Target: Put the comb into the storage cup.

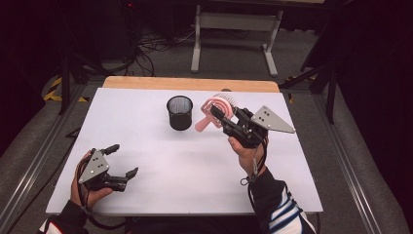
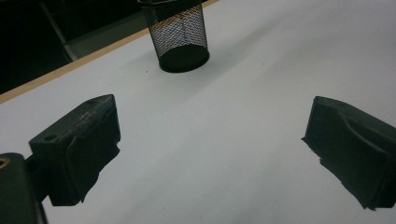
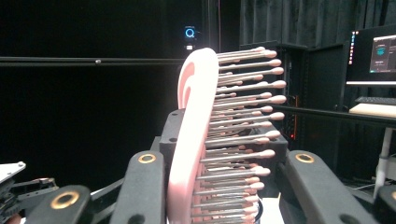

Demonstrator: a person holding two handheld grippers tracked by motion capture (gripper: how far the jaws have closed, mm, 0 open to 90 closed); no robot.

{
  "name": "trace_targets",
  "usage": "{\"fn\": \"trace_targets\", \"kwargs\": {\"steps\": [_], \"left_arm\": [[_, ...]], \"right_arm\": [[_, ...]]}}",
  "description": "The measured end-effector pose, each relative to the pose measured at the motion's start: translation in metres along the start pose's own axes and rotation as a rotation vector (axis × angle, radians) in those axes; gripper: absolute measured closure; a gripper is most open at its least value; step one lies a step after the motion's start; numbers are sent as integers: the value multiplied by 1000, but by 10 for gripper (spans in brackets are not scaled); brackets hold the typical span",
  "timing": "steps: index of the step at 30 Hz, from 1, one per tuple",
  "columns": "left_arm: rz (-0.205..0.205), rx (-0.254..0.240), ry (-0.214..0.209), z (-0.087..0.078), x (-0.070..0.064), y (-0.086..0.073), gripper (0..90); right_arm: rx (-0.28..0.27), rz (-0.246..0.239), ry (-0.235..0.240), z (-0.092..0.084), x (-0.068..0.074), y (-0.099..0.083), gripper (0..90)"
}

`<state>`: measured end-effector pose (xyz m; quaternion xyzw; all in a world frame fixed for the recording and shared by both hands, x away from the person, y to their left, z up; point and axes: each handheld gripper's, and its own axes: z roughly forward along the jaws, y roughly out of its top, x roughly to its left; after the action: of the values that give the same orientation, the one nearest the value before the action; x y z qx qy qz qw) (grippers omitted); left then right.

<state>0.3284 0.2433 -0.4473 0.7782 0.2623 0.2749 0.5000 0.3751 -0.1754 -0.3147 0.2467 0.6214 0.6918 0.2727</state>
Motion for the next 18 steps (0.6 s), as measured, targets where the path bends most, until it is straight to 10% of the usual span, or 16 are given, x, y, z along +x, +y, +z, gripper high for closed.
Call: {"fn": "trace_targets", "kwargs": {"steps": [18], "left_arm": [[-2,-5,-11,1,-1,0,44]], "right_arm": [[-11,-29,-7,21,1,7,641]]}}
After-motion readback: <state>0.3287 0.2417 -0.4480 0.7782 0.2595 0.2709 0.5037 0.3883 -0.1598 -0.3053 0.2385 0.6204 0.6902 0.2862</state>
